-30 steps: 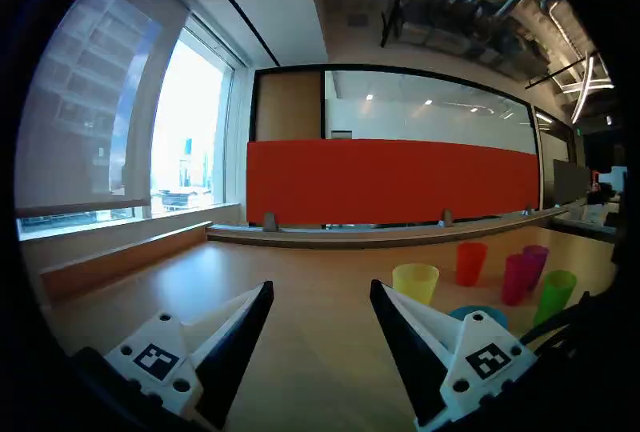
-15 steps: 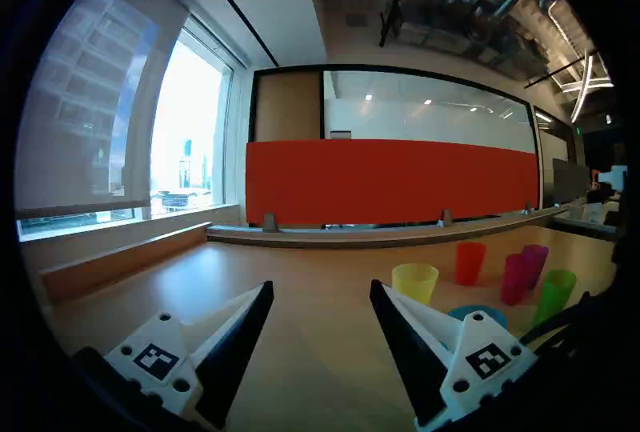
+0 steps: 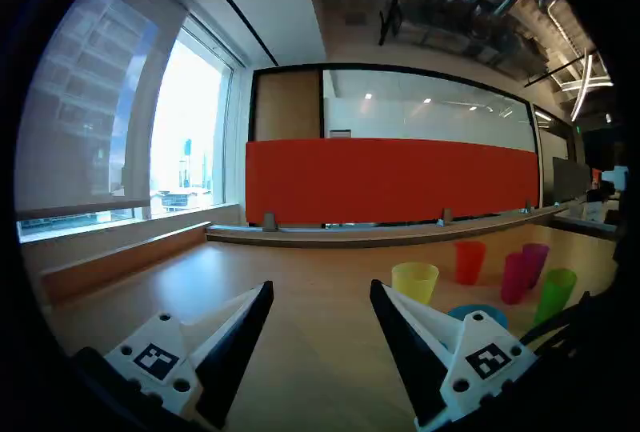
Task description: Pour water
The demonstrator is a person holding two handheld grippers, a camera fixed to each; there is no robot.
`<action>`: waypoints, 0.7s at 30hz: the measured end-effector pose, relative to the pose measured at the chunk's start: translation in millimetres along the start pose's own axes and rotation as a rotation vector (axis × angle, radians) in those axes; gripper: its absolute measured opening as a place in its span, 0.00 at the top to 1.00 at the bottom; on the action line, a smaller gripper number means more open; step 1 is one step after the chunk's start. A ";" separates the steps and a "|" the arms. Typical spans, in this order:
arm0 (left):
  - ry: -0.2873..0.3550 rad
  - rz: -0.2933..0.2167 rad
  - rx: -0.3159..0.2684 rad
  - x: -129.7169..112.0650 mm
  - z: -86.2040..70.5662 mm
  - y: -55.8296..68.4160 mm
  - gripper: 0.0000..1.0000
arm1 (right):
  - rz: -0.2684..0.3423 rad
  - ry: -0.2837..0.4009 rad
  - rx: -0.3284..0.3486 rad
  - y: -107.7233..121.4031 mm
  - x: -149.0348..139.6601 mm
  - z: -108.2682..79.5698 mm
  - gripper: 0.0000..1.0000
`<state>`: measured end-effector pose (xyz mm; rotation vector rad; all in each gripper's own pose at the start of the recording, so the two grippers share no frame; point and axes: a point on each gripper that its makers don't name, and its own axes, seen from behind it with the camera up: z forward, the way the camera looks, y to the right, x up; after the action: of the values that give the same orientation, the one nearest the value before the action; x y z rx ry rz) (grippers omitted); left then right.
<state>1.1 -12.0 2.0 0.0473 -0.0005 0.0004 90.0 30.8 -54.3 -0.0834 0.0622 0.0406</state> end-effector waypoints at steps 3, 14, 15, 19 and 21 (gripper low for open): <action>0.000 -0.002 0.000 -0.1 0.0 0.0 0.11 | -0.010 0.023 0.003 2.3 6.6 -2.3 0.00; 0.000 0.000 0.000 -0.2 -0.2 -0.3 0.11 | -0.047 0.051 0.037 -1.0 2.2 -1.0 0.00; 0.000 0.000 0.000 -0.2 -0.2 -0.3 0.11 | -0.050 0.051 0.041 -2.5 -0.1 -0.3 0.00; 0.000 -0.001 0.000 -0.3 -0.3 -0.3 0.11 | -0.063 0.059 0.052 -8.0 -10.0 3.9 0.00; 0.000 -0.001 0.000 -0.4 -0.4 -0.3 0.11 | -0.068 0.066 0.061 -12.1 -14.3 6.2 0.00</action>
<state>0.7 -12.3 1.6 0.0476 -0.0002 -0.0003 76.6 18.8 -46.1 -0.0262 0.1266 -0.0319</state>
